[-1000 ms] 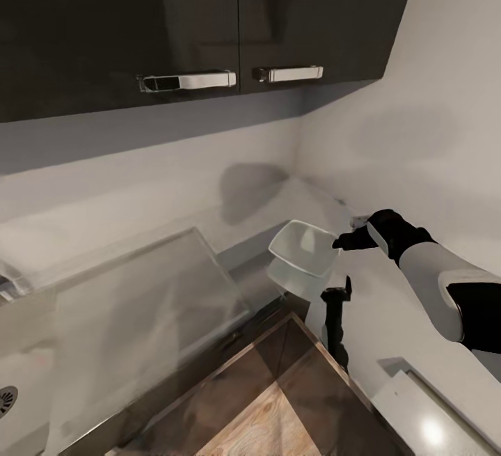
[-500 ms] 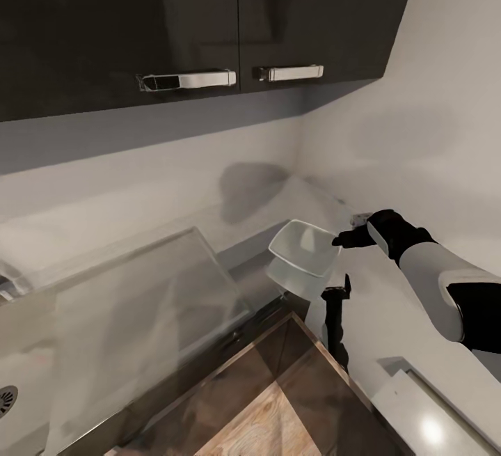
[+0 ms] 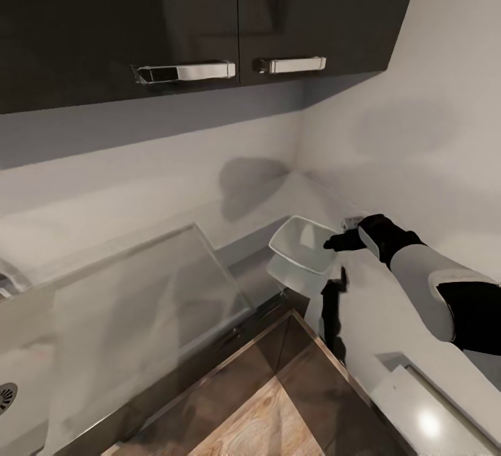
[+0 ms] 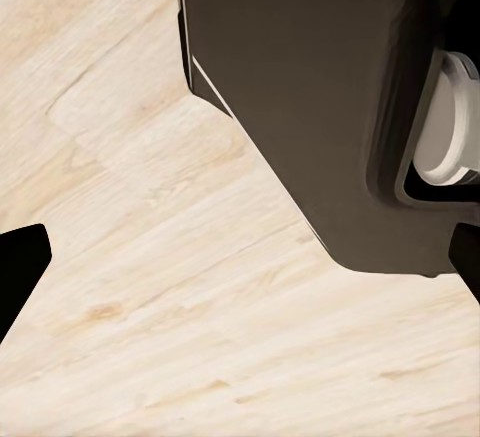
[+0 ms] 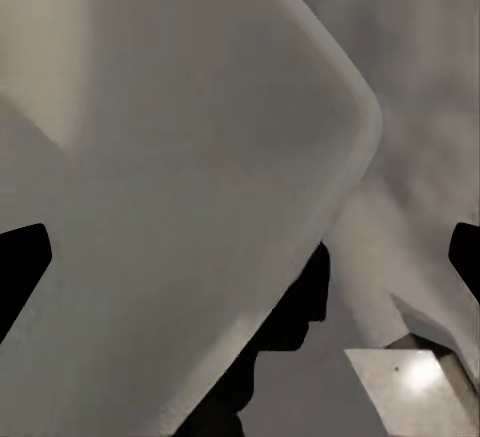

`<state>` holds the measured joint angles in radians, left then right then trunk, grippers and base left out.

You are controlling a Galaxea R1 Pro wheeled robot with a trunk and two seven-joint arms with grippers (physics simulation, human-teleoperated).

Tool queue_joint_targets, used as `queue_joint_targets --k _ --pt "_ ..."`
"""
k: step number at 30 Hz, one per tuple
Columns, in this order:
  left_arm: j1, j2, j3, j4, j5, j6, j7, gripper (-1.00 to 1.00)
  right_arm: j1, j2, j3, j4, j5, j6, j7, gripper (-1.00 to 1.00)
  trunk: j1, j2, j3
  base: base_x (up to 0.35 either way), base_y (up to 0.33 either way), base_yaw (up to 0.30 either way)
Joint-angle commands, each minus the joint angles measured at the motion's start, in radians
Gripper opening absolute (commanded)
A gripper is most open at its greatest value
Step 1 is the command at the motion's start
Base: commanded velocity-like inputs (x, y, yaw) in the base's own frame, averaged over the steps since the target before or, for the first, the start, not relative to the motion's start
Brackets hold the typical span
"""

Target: In the kitchen, take the Vidalia onion out of the sink, dice it on the chopping board with the paring knife, put the diced onion into the bowl on the countertop, then place both the paring knife and the chopping board into the sink.

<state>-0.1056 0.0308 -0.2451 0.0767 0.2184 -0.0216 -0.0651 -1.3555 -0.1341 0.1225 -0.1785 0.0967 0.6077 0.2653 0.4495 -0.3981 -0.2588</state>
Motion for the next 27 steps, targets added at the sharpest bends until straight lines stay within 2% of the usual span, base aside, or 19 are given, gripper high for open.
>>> queue_joint_targets --k 1,3,9,12,18,27 --pt "-0.001 0.0 -0.008 0.003 0.01 -0.003 -0.005 1.0 -0.001 0.006 0.006 -0.001 0.012 -0.014 0.006 1.0 0.001 -0.002 -0.002 0.0 0.0 0.0" --pt "-0.002 0.0 -0.008 0.003 0.01 -0.003 -0.005 1.0 -0.001 0.017 0.006 -0.001 0.013 -0.038 0.001 1.0 0.001 -0.002 -0.002 0.0 0.0 0.0" --pt "-0.002 0.0 -0.008 0.002 0.01 -0.003 -0.005 1.0 -0.001 0.023 0.005 -0.001 0.011 -0.052 -0.001 1.0 0.001 -0.002 -0.002 0.0 0.0 0.0" --pt "-0.002 -0.001 -0.008 0.002 0.009 -0.003 -0.005 1.0 0.001 0.02 0.004 0.003 0.009 -0.076 0.001 1.0 0.001 -0.002 -0.002 0.0 0.0 0.0" --pt "-0.002 -0.017 -0.008 0.002 0.01 -0.002 -0.002 1.0 0.002 0.014 -0.001 0.085 0.01 -0.19 0.006 1.0 0.001 -0.002 -0.002 0.0 0.0 0.0" --pt "-0.002 -0.023 -0.008 0.002 0.01 -0.001 0.001 1.0 0.003 0.003 -0.001 0.115 0.011 -0.213 0.01 1.0 0.001 -0.002 -0.002 0.0 0.0 0.0"
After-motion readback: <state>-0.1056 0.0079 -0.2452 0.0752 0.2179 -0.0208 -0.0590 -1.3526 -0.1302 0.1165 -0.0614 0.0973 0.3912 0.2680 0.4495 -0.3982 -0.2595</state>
